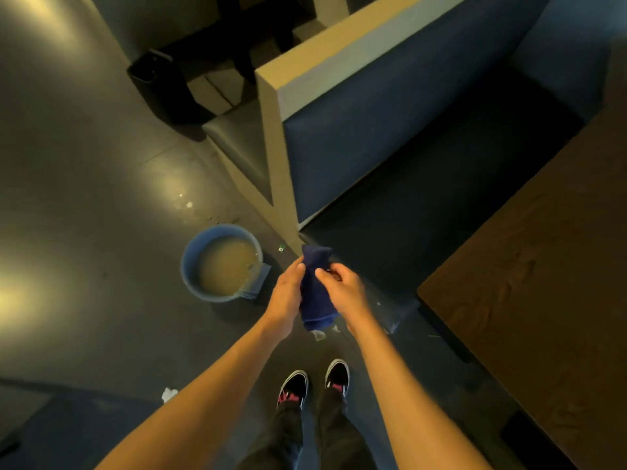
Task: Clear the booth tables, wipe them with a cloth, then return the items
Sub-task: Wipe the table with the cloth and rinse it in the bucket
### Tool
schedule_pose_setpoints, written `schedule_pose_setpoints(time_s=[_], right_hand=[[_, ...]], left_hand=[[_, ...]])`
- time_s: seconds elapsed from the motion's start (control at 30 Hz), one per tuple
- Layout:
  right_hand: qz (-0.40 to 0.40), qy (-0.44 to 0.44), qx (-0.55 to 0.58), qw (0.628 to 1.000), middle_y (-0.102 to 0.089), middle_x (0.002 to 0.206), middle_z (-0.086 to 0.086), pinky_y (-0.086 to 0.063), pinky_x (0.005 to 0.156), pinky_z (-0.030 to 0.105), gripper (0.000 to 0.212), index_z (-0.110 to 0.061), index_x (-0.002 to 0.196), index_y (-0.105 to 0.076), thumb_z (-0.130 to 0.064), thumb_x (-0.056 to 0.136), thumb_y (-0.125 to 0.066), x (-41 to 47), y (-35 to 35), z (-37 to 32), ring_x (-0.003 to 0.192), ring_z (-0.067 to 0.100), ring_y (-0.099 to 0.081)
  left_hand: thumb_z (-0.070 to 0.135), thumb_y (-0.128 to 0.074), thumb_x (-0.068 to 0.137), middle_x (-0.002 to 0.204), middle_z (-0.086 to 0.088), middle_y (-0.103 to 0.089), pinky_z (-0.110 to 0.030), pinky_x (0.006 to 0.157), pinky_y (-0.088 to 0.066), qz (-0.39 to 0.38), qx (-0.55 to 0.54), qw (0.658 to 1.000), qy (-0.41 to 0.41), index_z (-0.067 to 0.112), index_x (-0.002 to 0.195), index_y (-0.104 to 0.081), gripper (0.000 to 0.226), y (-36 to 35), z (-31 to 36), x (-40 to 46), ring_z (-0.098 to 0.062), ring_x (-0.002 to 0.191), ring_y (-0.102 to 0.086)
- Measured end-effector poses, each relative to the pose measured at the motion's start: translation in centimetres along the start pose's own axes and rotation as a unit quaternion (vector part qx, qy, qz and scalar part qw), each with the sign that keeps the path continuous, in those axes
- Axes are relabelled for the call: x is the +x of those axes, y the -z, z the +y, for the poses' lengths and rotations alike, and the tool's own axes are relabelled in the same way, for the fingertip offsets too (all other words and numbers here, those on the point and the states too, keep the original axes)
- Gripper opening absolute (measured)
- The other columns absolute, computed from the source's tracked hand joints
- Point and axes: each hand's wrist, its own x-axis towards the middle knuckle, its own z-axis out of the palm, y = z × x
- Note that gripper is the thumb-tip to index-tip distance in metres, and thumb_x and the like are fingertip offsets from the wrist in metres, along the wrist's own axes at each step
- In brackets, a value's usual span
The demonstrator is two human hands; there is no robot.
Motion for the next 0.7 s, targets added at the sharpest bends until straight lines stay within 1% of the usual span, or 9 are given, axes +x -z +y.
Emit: schedule_pose_setpoints(time_s=[0.13, 0.23, 0.3, 0.37, 0.43, 0.47, 0.57, 0.63, 0.7], right_hand=[[-0.077, 0.019, -0.061, 0.995, -0.066, 0.112, 0.004, -0.049, 0.084, 0.034, 0.033, -0.010, 0.120, -0.059, -0.027, 0.092, -0.069, 2.1, -3.4, -1.0, 0.102, 0.021, -0.062], [-0.087, 0.073, -0.094, 0.989, -0.065, 0.108, 0.009, -0.045, 0.076, 0.032, 0.031, -0.005, 0.116, -0.059, -0.020, 0.092, -0.070, 3.3, -5.7, -1.9, 0.102, 0.025, -0.062], [-0.119, 0.113, -0.097, 0.982, -0.066, 0.113, 0.014, -0.046, 0.079, 0.033, 0.028, -0.004, 0.116, -0.059, -0.015, 0.092, -0.069, 3.9, -7.3, -2.5, 0.105, 0.027, -0.063], [-0.171, 0.143, -0.128, 0.966, -0.065, 0.117, 0.011, -0.046, 0.080, 0.028, 0.029, -0.007, 0.120, -0.059, -0.014, 0.094, -0.066, 4.3, -8.4, -3.1, 0.105, 0.020, -0.060], [-0.222, 0.162, -0.157, 0.949, -0.065, 0.116, 0.008, -0.047, 0.082, 0.031, 0.028, -0.010, 0.120, -0.059, -0.014, 0.093, -0.066, 4.8, -9.7, -3.7, 0.105, 0.020, -0.060], [-0.240, 0.177, -0.172, 0.939, -0.066, 0.111, 0.007, -0.049, 0.083, 0.035, 0.024, -0.012, 0.115, -0.059, -0.014, 0.092, -0.066, 5.1, -10.2, -3.8, 0.103, 0.022, -0.062], [-0.275, 0.224, -0.223, 0.908, -0.065, 0.096, 0.000, -0.049, 0.083, 0.040, 0.020, -0.017, 0.104, -0.060, -0.011, 0.087, -0.069, 5.8, -11.6, -4.1, 0.096, 0.022, -0.063], [-0.281, 0.231, -0.235, 0.901, -0.066, 0.095, -0.003, -0.050, 0.081, 0.034, 0.023, -0.017, 0.105, -0.062, -0.010, 0.085, -0.069, 6.4, -12.7, -4.4, 0.093, 0.018, -0.063], [-0.268, 0.237, -0.240, 0.903, -0.066, 0.095, -0.006, -0.048, 0.076, 0.021, 0.027, -0.018, 0.107, -0.064, -0.008, 0.083, -0.071, 7.1, -14.1, -4.9, 0.091, 0.013, -0.062]], left_hand=[[0.029, -0.042, 0.107, 0.123, -0.008, -0.071, -0.042, 0.093, -0.053, 0.054, -0.043, 0.998, -0.003, 0.021, 0.135, -0.063, 0.036, 3.3, 0.1, 0.0, -0.024, 0.114, -0.067], [0.023, -0.044, 0.108, 0.114, -0.003, -0.072, -0.031, 0.069, -0.056, 0.120, -0.026, 0.992, -0.014, 0.026, 0.126, -0.065, 0.028, 6.0, 0.6, 0.2, -0.011, 0.093, -0.071], [0.017, -0.048, 0.106, 0.120, -0.001, -0.068, -0.027, 0.056, -0.056, 0.151, -0.009, 0.988, -0.011, 0.026, 0.130, -0.057, 0.027, 8.1, 0.7, 0.5, -0.004, 0.084, -0.069], [0.009, -0.051, 0.104, 0.135, 0.002, -0.058, -0.026, 0.050, -0.055, 0.153, 0.007, 0.988, -0.016, 0.024, 0.146, -0.042, 0.046, 9.9, 0.8, 0.5, -0.003, 0.090, -0.066], [0.002, -0.055, 0.101, 0.143, 0.004, -0.048, -0.027, 0.060, -0.058, 0.150, 0.050, 0.985, -0.062, 0.023, 0.155, -0.030, 0.064, 12.0, 0.4, 0.4, -0.001, 0.099, -0.066], [0.003, -0.060, 0.098, 0.147, 0.004, -0.046, -0.029, 0.074, -0.059, 0.148, 0.095, 0.981, -0.084, 0.023, 0.156, -0.029, 0.069, 13.3, 0.2, 0.6, -0.007, 0.109, -0.066], [0.032, -0.075, 0.083, 0.155, -0.003, -0.045, -0.043, 0.113, -0.042, 0.116, 0.200, 0.968, -0.101, 0.020, 0.150, -0.044, 0.075, 16.8, -0.4, 1.1, -0.025, 0.142, -0.043], [0.051, -0.074, 0.068, 0.156, -0.010, -0.044, -0.044, 0.118, -0.034, 0.093, 0.203, 0.971, -0.084, 0.020, 0.135, -0.060, 0.075, 19.0, -0.8, 1.3, -0.017, 0.150, -0.029], [0.053, -0.072, 0.062, 0.150, -0.012, -0.051, -0.039, 0.116, -0.037, 0.087, 0.210, 0.971, -0.074, 0.015, 0.123, -0.069, 0.072, 21.2, -0.8, 1.4, -0.012, 0.147, -0.034]])
